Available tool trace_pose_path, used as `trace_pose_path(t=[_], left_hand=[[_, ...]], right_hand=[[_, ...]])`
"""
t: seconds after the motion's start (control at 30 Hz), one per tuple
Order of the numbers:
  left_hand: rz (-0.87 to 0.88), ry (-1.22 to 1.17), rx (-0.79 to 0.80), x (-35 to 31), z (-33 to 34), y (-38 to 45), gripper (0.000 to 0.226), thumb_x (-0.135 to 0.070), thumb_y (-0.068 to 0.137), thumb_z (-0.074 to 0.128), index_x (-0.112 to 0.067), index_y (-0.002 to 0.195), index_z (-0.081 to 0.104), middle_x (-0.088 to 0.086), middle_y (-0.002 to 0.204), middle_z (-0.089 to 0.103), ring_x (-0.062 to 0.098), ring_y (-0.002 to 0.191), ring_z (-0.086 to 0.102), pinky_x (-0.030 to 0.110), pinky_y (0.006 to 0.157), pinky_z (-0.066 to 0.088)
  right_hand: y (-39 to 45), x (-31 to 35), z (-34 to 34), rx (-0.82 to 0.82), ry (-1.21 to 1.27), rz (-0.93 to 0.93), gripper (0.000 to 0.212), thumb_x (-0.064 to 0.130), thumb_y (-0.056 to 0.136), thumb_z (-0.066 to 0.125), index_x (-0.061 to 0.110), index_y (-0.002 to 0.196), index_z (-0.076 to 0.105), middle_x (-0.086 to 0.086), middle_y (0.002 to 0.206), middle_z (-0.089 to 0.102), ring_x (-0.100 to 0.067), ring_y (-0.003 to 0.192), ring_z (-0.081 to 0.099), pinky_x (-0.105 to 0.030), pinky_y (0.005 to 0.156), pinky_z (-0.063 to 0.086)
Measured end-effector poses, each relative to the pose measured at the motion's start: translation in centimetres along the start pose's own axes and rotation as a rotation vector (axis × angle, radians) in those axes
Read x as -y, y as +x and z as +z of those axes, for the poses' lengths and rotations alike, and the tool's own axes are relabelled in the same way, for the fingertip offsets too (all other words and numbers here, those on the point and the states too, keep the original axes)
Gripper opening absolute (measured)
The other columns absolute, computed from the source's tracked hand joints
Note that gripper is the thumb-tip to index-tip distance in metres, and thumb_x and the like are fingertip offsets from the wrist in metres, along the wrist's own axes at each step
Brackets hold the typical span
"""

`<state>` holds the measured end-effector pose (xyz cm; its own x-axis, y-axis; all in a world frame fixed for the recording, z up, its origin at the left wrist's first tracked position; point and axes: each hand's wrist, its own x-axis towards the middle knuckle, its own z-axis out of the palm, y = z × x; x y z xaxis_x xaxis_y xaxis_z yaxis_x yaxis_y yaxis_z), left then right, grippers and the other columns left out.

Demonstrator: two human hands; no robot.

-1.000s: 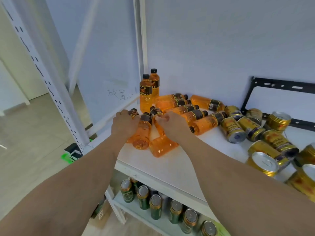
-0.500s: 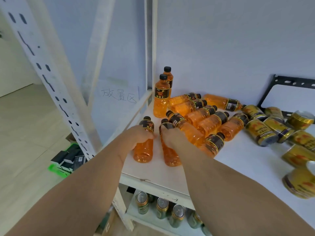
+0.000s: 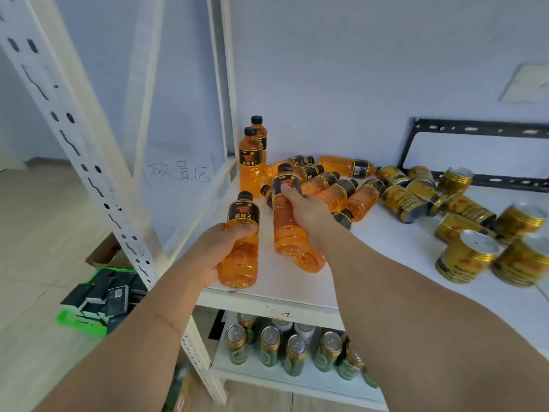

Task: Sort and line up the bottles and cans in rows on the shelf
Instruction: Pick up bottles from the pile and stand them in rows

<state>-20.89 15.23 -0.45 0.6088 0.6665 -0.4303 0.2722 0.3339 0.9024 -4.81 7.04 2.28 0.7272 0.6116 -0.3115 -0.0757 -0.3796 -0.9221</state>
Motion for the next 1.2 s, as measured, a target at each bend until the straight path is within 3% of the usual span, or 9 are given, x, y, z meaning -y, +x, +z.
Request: trace_pose_path(t=[0.07, 0.13, 0.23, 0.33, 0.5, 0.73, 1.0, 1.2], left_hand=[[0.046, 0.000, 0.029, 0.2, 2.1, -2.3, 0.043, -0.030, 0.079, 0.078, -0.017, 0.114, 0.058, 0.017, 0.097, 0.072, 0.034, 0.083, 0.071, 0.049, 0.077, 0.058], [0.076, 0.005, 0.093, 0.4, 4.9, -4.8, 0.043, -0.031, 0.076, 0.079, -0.018, 0.112, 0.058, 0.016, 0.096, 0.073, 0.034, 0.083, 0.071, 0.049, 0.078, 0.058], [0.118, -0.011, 0.217, 1.3, 9.5, -7.9, 0.051, -0.028, 0.070, 0.081, -0.018, 0.114, 0.057, 0.015, 0.095, 0.072, 0.031, 0.079, 0.070, 0.044, 0.070, 0.058], [0.140, -0.050, 0.312, 3.1, 15.0, -10.5, 0.046, -0.018, 0.076, 0.079, -0.018, 0.117, 0.057, 0.014, 0.093, 0.072, 0.031, 0.077, 0.071, 0.041, 0.063, 0.058], [0.115, -0.044, 0.471, 6.7, 25.4, -14.2, 0.070, -0.020, 0.063, 0.085, -0.014, 0.125, 0.053, 0.018, 0.100, 0.070, 0.034, 0.083, 0.071, 0.046, 0.068, 0.057], [0.068, 0.009, 0.609, 10.3, 39.2, -17.7, 0.066, -0.016, 0.065, 0.084, -0.016, 0.123, 0.053, 0.018, 0.106, 0.070, 0.032, 0.085, 0.070, 0.044, 0.069, 0.056], [0.090, 0.098, 0.710, 10.6, 53.7, -16.6, 0.050, -0.011, 0.076, 0.080, -0.020, 0.119, 0.056, 0.011, 0.100, 0.069, 0.027, 0.084, 0.069, 0.043, 0.070, 0.057], [0.082, 0.124, 0.766, 9.0, 64.6, -13.1, 0.051, -0.010, 0.076, 0.079, -0.019, 0.119, 0.054, 0.014, 0.103, 0.067, 0.027, 0.081, 0.069, 0.040, 0.066, 0.058]], right_hand=[[-1.7, -0.1, -2.5, -0.011, 0.078, -0.013, 0.093, 0.077, 0.077, 0.057, 0.016, 0.145, 0.040, -0.003, 0.138, 0.052, -0.030, 0.122, 0.051, -0.047, 0.102, 0.043], [-3.3, -1.0, -5.7, 0.003, 0.187, -0.027, 0.101, 0.077, 0.063, 0.072, 0.019, 0.141, 0.045, -0.002, 0.132, 0.060, -0.031, 0.118, 0.059, -0.054, 0.101, 0.046], [-5.7, -3.6, -11.0, 0.000, 0.320, -0.063, 0.074, 0.059, 0.063, 0.085, 0.019, 0.120, 0.062, -0.007, 0.103, 0.075, -0.031, 0.090, 0.073, -0.055, 0.082, 0.057], [-9.0, -7.0, -17.4, -0.078, 0.347, -0.075, 0.052, 0.044, 0.076, 0.082, 0.017, 0.115, 0.062, -0.010, 0.097, 0.075, -0.028, 0.085, 0.074, -0.048, 0.075, 0.060], [-14.1, -12.9, -28.3, -0.231, 0.368, -0.069, 0.051, 0.046, 0.077, 0.080, 0.013, 0.113, 0.064, -0.011, 0.091, 0.075, -0.029, 0.081, 0.074, -0.050, 0.077, 0.060], [-19.5, -19.2, -41.9, -0.448, 0.296, -0.060, 0.051, 0.046, 0.076, 0.081, 0.010, 0.107, 0.063, -0.013, 0.088, 0.074, -0.030, 0.074, 0.072, -0.052, 0.075, 0.060], [-18.5, -22.8, -55.4, -0.598, 0.299, -0.053, 0.040, 0.038, 0.079, 0.079, 0.012, 0.104, 0.062, -0.014, 0.088, 0.072, -0.029, 0.071, 0.070, -0.049, 0.073, 0.061], [-14.6, -23.6, -64.6, -0.668, 0.245, -0.025, 0.032, 0.042, 0.081, 0.077, 0.022, 0.098, 0.059, -0.009, 0.094, 0.072, -0.027, 0.083, 0.071, -0.042, 0.075, 0.060]])
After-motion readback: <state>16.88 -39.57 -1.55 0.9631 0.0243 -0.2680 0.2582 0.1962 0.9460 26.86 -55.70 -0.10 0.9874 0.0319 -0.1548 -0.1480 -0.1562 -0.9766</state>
